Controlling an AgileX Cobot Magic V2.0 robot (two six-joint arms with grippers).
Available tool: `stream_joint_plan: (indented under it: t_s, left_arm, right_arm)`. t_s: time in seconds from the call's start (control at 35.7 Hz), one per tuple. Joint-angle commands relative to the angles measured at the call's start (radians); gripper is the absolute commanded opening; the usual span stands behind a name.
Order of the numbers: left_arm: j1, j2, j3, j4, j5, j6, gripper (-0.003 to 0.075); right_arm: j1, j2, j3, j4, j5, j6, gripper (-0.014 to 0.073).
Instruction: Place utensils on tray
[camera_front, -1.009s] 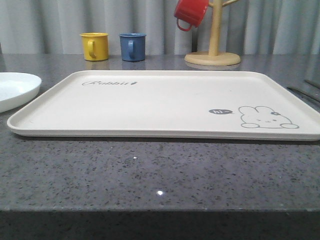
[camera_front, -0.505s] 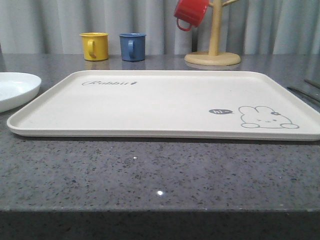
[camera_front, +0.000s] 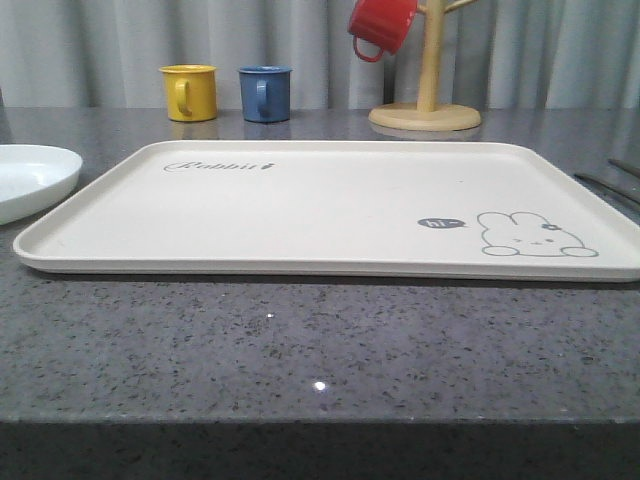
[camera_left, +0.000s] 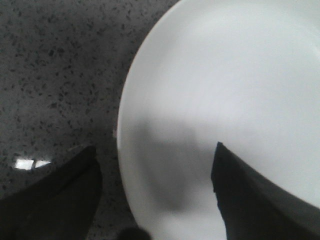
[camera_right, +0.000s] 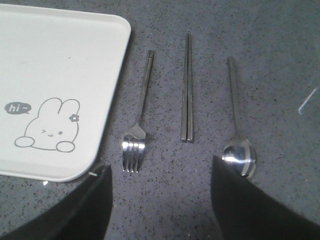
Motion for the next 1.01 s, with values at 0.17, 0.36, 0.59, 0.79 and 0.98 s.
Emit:
stream_joint_plan:
  t_s: [0.17, 0.36, 0.59, 0.79, 0.98]
  left_arm:
    - [0.000, 0.000, -0.034, -0.041, -0.052, 0.002, 0.0327]
    - [0.000, -0.002, -0.034, -0.041, -0.053, 0.002, 0.0132]
    - [0.000, -0.002, -0.034, -0.041, -0.053, 0.002, -0.0020]
    - [0.000, -0.018, -0.040, -0.041, -0.053, 0.002, -0.0020]
    - [0.000, -0.079, -0.093, -0.064, -0.026, 0.002, -0.0020]
  right_arm:
    - [-0.007, 0.010, -0.024, -0.012, -0.060, -0.014, 0.0461]
    - [-0.007, 0.010, -0.024, -0.012, -0.060, -0.014, 0.0461]
    - [-0.007, 0.010, -0.024, -0.012, -0.060, -0.014, 0.0461]
    - [-0.007, 0.010, -0.024, -0.012, -0.060, -0.014, 0.0461]
    - [-0.007, 0.010, -0.024, -0.012, -0.060, -0.014, 0.0461]
